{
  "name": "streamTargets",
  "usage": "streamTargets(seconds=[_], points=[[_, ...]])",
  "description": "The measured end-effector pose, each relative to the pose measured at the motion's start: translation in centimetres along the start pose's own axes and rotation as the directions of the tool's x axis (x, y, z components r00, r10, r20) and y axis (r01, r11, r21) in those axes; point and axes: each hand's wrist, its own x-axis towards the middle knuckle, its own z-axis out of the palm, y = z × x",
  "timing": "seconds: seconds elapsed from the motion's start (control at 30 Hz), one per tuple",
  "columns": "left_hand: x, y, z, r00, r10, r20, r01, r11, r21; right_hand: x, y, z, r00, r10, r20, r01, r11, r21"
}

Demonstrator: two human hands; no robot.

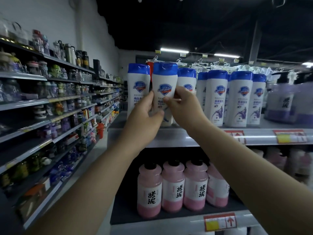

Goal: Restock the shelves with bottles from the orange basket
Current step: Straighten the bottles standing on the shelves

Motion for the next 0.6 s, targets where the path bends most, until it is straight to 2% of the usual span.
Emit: streamTargets(seconds=[0.23, 0.4, 0.6], points=[[0.4, -0.5, -0.6, 1.000, -0.012, 0.006, 0.011, 0.998, 0.067, 0.4, 0.0, 0.6, 1.000, -0.030, 0.007, 0.030, 0.993, -0.117], [0.4, -0.5, -0.5, 0.999, 0.050, -0.003, -0.050, 0.996, 0.076, 0.7, 0.1, 0.8, 1.000, -0.006, -0.006, 0.005, 0.988, -0.155], [0.0, -1.4, -0.6, 0.999, 0.015, -0.036, -0.014, 1.000, 0.015, 0.3, 0.3, 0.8, 1.000, -0.030, -0.004, 0.029, 0.984, -0.177]])
